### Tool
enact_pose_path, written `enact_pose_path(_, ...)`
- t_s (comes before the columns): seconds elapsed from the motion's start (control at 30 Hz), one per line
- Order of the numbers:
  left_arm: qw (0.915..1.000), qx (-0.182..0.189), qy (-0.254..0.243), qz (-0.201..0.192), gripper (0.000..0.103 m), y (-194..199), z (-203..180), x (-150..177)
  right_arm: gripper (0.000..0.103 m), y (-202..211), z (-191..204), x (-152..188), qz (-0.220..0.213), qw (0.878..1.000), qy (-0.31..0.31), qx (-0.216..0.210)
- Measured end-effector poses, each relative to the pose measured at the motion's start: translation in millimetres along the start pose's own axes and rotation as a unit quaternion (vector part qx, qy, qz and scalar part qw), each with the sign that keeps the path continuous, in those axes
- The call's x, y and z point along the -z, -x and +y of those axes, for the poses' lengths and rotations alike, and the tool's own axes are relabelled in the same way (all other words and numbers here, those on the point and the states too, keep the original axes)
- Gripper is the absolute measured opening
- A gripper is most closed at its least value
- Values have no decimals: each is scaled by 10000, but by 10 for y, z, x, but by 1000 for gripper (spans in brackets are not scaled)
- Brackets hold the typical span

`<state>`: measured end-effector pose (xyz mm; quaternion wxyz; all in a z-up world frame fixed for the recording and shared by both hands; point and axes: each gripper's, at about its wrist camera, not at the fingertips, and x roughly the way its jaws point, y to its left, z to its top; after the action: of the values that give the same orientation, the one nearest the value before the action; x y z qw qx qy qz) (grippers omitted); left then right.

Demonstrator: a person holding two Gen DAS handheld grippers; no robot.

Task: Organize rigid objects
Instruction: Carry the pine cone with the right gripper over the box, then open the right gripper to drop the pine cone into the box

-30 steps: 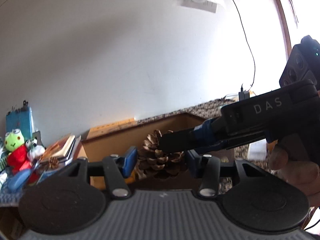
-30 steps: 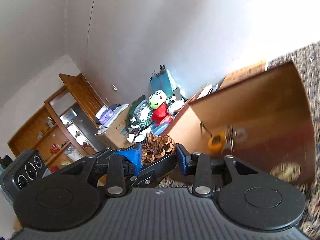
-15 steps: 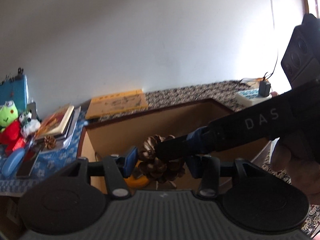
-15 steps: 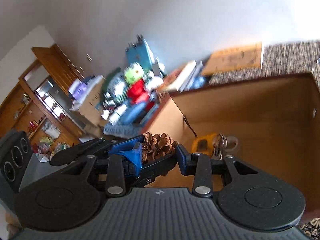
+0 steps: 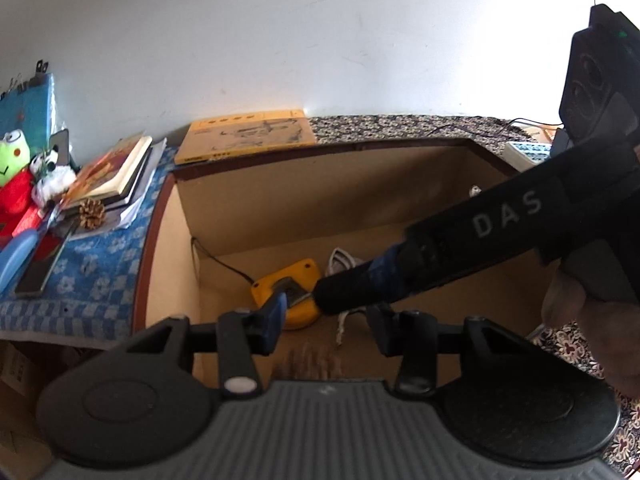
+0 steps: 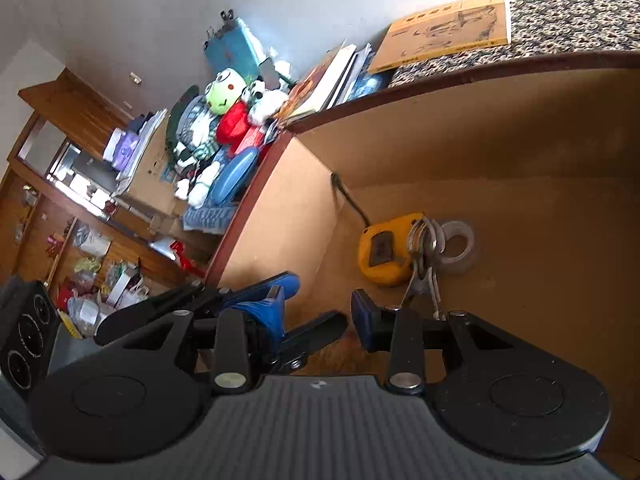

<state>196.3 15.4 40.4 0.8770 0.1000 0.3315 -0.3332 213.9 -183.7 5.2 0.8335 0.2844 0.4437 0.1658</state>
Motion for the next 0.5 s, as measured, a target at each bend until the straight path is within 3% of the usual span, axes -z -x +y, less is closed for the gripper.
enact_pose_path(0.5, 9983, -541, -125, -177, 60, 117, -245, 16, 22, 219, -129, 78, -402, 9990, 38, 203)
